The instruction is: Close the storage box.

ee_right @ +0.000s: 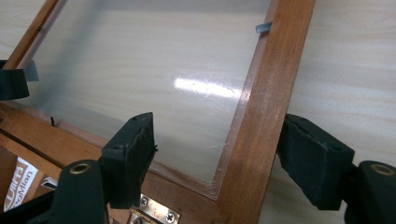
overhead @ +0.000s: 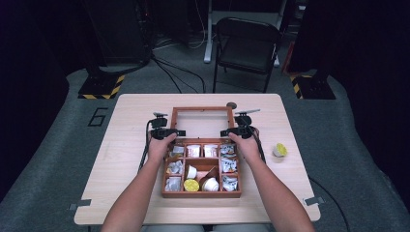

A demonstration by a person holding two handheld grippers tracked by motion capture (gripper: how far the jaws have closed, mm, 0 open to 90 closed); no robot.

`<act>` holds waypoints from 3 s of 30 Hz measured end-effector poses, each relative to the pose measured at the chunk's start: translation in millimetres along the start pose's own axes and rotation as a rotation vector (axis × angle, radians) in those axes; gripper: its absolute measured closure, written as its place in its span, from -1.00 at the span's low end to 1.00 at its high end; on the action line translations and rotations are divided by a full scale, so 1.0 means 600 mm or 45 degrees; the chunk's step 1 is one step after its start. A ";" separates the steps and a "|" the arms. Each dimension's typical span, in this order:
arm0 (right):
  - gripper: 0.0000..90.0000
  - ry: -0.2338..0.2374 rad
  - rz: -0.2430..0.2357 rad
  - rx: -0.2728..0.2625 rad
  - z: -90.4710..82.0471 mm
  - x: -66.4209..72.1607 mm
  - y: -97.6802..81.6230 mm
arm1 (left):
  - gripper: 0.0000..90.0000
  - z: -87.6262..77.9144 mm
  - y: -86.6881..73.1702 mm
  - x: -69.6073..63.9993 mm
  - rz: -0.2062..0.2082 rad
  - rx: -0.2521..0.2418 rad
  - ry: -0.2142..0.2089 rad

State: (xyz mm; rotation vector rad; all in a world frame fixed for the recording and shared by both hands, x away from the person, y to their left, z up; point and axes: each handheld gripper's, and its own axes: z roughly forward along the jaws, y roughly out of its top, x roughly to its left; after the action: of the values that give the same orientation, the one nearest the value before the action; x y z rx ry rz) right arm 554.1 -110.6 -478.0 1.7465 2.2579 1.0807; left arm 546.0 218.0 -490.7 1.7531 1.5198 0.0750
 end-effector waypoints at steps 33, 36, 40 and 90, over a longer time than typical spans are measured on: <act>-0.29 -0.008 -0.178 -0.194 -0.096 0.050 -0.019 | -0.23 -0.101 -0.015 -0.044 0.141 -0.272 -0.061; -0.29 -0.002 -0.190 -0.201 -0.104 0.056 -0.022 | -0.24 -0.115 -0.013 -0.049 0.185 -0.280 -0.072; -0.28 0.014 -0.185 -0.241 -0.121 0.061 -0.027 | -0.25 -0.135 -0.017 -0.061 0.250 -0.304 -0.061; 0.13 0.147 -0.384 -0.406 -0.276 0.099 -0.165 | -0.07 -0.292 -0.148 -0.114 0.570 -0.332 -0.085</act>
State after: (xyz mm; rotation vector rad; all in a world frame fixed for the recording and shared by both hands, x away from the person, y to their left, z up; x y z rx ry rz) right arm 375.1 -146.1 -391.2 1.2075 2.1679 1.4051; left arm 364.0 246.8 -394.0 1.8273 0.9961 0.4167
